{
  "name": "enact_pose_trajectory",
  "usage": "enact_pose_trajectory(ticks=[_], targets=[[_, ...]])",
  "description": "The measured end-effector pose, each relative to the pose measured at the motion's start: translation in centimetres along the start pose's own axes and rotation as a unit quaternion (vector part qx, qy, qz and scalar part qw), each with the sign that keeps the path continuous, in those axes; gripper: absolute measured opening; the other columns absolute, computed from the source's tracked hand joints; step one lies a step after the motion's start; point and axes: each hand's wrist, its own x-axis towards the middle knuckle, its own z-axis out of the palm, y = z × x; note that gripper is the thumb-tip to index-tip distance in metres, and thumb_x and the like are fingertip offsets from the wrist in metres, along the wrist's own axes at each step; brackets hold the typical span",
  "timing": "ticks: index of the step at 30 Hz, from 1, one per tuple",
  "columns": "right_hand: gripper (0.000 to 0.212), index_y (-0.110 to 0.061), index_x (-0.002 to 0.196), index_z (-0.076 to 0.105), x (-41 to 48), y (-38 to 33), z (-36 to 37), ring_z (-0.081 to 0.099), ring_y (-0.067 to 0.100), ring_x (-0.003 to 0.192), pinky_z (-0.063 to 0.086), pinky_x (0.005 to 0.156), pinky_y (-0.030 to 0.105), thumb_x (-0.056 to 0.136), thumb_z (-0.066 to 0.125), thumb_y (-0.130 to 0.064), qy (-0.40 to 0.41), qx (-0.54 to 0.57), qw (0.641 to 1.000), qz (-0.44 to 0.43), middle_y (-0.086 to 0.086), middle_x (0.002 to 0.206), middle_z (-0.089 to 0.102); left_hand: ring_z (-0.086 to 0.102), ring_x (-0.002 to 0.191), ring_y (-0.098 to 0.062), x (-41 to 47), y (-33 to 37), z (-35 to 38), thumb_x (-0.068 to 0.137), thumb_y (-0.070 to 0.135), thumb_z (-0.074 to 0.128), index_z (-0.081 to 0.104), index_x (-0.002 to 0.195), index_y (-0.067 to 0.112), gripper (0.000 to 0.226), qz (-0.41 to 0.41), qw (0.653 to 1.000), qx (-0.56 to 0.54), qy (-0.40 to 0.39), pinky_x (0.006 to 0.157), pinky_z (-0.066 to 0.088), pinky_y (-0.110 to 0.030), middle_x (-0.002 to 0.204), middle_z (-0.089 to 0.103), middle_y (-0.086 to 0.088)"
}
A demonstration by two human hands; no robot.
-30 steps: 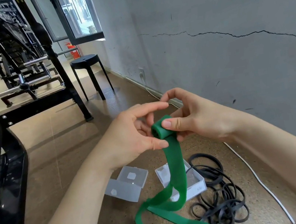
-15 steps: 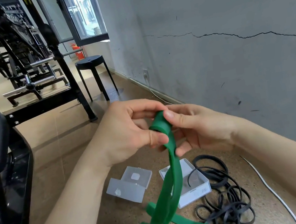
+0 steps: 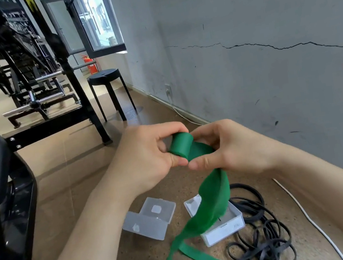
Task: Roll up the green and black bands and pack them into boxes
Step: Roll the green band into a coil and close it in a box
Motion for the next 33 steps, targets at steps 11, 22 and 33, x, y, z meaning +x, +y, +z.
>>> enact_pose_trajectory(ticks=[11, 22, 33], targets=[[0.044, -0.016, 0.103, 0.047, 0.3, 1.3, -0.4, 0.043, 0.012, 0.048, 0.031, 0.043, 0.018, 0.074, 0.079, -0.022, -0.009, 0.276, 0.961, 0.032, 0.007, 0.064, 0.058, 0.064, 0.083, -0.007, 0.6, -0.6, 0.8, 0.056, 0.013, 0.090, 0.071, 0.104, 0.039, 0.058, -0.009, 0.986, -0.152, -0.068, 0.080, 0.051, -0.024, 0.094, 0.070, 0.019], [0.054, -0.016, 0.118, 0.043, -0.4, 0.2, -0.4, 0.068, 0.018, 0.071, 0.045, 0.047, 0.022, 0.076, 0.069, -0.035, -0.075, 0.286, 0.954, 0.048, 0.003, 0.079, 0.068, 0.073, 0.081, -0.015, 0.6, -0.3, 1.0, 0.056, 0.003, 0.083, 0.076, 0.095, 0.020, 0.042, 0.016, 0.930, -0.366, -0.010, 0.066, 0.055, -0.019, 0.088, 0.076, -0.001], [0.066, -0.029, 0.124, 0.050, -0.6, 0.3, -1.3, 0.063, 0.017, 0.067, 0.052, 0.065, 0.038, 0.069, 0.084, -0.037, -0.033, 0.086, 0.995, 0.047, 0.005, 0.078, 0.072, 0.059, 0.068, -0.017, 0.1, -0.3, 0.1, 0.064, 0.002, 0.084, 0.070, 0.087, 0.049, 0.054, -0.005, 0.999, -0.045, -0.014, 0.067, 0.049, -0.021, 0.082, 0.071, -0.006]])
